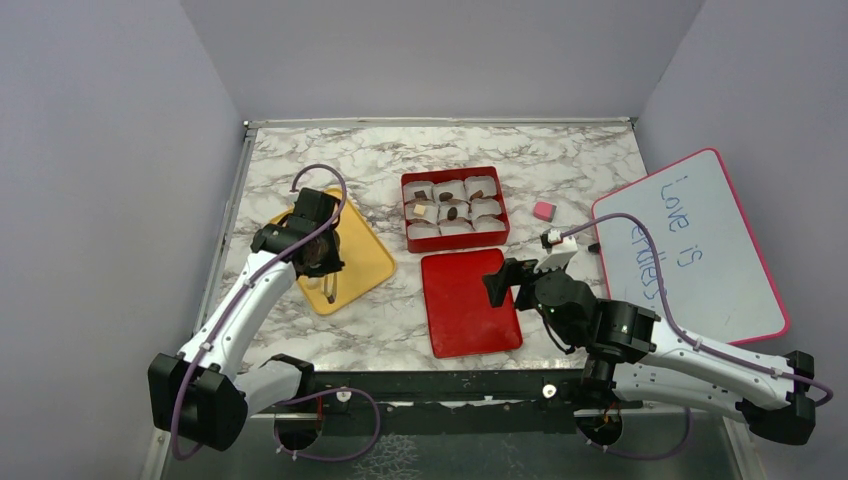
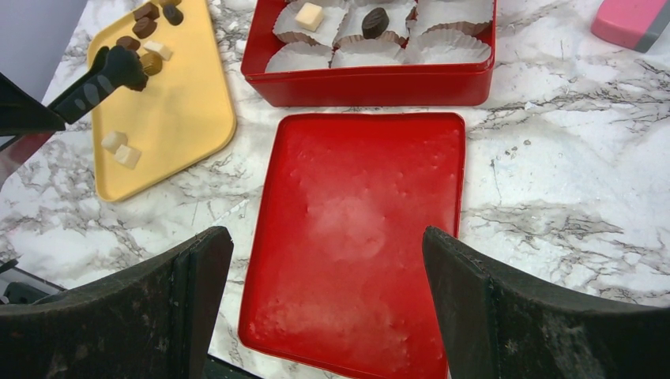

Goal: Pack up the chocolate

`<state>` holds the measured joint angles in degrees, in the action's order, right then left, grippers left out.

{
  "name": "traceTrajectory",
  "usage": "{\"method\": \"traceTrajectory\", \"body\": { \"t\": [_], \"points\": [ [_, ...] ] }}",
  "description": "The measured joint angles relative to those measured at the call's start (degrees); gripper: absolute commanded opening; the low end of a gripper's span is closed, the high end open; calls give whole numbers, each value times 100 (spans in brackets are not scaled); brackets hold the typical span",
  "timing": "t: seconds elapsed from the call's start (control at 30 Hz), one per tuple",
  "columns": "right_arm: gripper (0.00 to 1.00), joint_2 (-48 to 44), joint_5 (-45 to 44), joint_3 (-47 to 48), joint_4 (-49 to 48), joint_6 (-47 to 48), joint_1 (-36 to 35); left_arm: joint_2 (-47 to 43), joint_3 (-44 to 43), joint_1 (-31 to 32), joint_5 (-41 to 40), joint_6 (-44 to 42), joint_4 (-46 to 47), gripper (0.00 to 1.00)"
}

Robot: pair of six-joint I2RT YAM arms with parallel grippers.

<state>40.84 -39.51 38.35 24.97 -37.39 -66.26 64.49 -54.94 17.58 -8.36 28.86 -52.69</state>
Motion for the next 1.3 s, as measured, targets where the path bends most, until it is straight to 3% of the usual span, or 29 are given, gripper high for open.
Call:
{"method": "traceTrajectory", "body": {
  "t": [0.4, 0.87, 1.3],
  "points": [
    [95, 157, -55, 2, 87, -2, 0, 70, -566, -2, 691, -181, 564, 18],
    [95, 330, -313, 136, 175, -319, 0, 1226, -1401, 55, 1919, -520, 1729, 18],
    [95, -197, -973, 470, 496, -393, 0, 2885, -2389, 1429, 2175, -577, 2527, 18]
  ]
}}
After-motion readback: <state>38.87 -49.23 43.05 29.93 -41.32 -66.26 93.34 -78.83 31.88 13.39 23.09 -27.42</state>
